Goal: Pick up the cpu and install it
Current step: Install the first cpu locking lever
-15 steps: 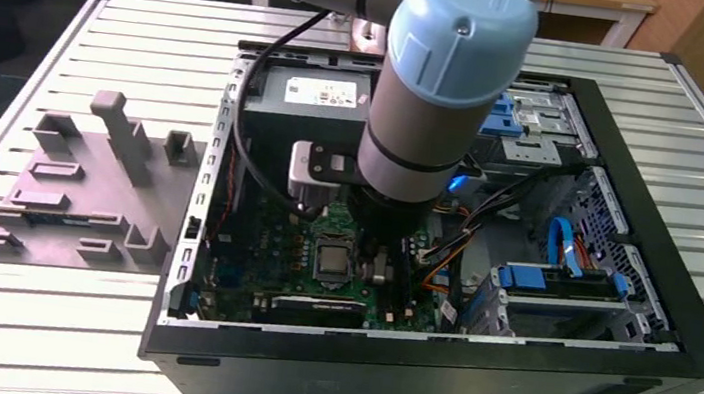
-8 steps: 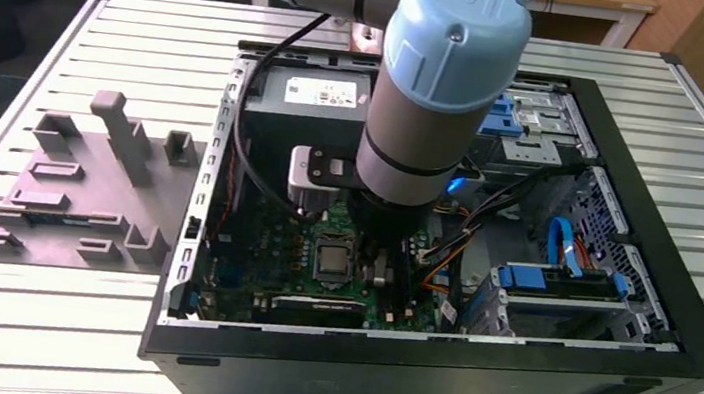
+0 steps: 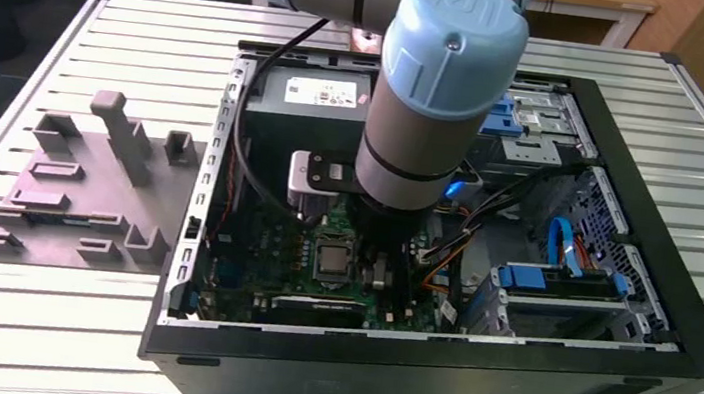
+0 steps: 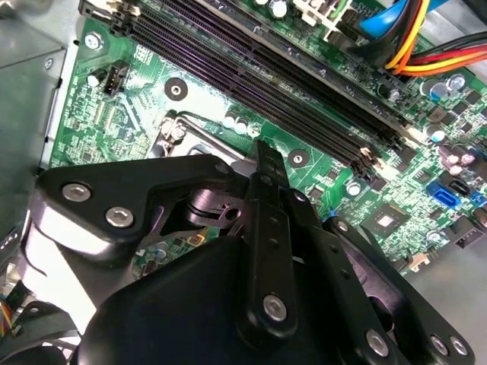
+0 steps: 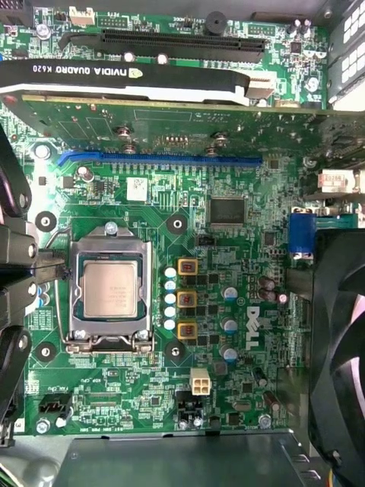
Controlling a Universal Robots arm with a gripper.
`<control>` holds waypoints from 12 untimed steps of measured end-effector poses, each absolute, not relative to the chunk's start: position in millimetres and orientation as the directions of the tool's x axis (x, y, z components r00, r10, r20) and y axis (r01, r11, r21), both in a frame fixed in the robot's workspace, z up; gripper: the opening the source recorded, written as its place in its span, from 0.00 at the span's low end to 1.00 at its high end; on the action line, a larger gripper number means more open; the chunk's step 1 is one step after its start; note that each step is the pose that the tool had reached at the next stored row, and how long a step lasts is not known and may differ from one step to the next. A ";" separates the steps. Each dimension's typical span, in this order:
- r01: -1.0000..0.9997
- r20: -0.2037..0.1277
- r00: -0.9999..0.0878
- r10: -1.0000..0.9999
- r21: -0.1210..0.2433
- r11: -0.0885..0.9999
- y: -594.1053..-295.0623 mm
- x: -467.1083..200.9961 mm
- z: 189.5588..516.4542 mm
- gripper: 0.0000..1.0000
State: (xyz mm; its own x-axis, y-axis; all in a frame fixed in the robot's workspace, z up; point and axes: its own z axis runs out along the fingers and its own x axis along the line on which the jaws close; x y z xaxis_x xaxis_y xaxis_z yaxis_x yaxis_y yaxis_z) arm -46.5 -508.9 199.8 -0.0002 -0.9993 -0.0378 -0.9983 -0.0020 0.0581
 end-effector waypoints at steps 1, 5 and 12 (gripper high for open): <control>-0.998 -0.038 0.001 -0.999 0.058 -0.003 -509.1 -46.5 199.1 0.11; -0.998 -0.038 0.003 -0.999 0.058 -0.006 -509.6 -46.5 197.6 0.11; -0.998 -0.038 0.005 -0.999 0.058 -0.007 -509.6 -46.5 195.9 0.11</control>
State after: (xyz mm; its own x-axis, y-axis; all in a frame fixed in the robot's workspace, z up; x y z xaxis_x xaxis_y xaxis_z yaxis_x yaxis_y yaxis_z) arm -46.5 -509.6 195.9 0.0052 -0.9993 -0.0380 -0.9983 -0.0074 0.0580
